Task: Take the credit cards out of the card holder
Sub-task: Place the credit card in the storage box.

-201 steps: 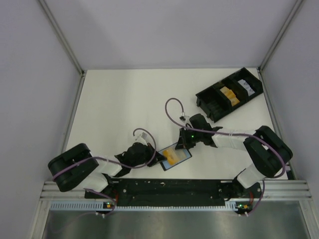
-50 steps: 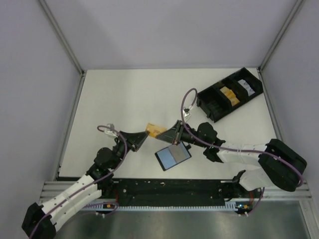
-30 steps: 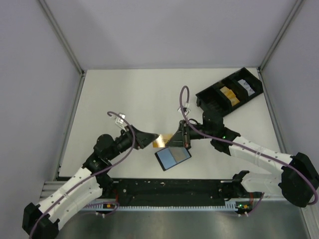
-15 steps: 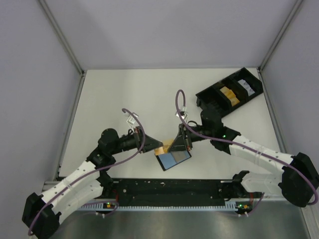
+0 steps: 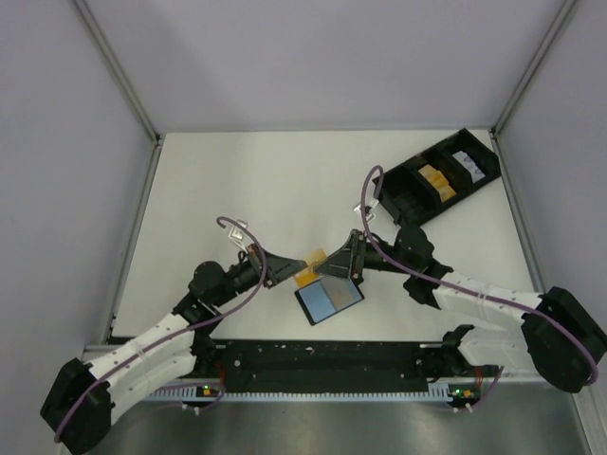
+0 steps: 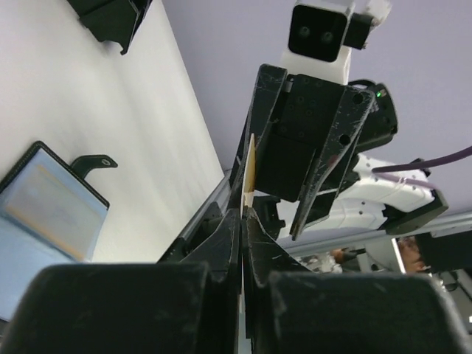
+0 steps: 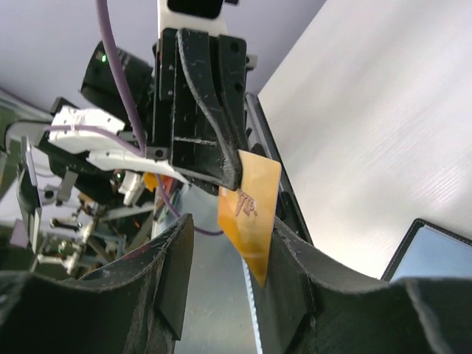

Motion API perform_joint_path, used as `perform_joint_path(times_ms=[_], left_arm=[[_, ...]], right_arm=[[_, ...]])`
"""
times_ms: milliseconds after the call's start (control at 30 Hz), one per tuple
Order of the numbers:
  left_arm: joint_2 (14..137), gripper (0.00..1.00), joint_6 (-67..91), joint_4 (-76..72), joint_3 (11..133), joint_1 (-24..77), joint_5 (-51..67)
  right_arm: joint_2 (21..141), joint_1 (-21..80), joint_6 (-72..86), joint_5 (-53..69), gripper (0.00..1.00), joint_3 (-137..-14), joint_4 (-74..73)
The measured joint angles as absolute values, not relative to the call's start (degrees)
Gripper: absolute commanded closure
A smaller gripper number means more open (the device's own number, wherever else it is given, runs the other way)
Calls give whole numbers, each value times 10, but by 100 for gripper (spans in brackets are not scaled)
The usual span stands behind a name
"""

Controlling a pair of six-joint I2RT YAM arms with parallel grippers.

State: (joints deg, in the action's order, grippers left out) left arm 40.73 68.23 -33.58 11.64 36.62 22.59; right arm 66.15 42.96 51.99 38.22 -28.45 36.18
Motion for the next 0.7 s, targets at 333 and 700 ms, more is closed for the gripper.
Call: perform_joint_path(times_ms=[333, 700], left_arm=[[414, 100, 745, -392, 112, 449, 69], [422, 100, 754, -440, 113, 484, -30]], right_arm=[[682, 456, 612, 276, 71, -247, 528], [682, 464, 633, 231, 73, -236, 575]])
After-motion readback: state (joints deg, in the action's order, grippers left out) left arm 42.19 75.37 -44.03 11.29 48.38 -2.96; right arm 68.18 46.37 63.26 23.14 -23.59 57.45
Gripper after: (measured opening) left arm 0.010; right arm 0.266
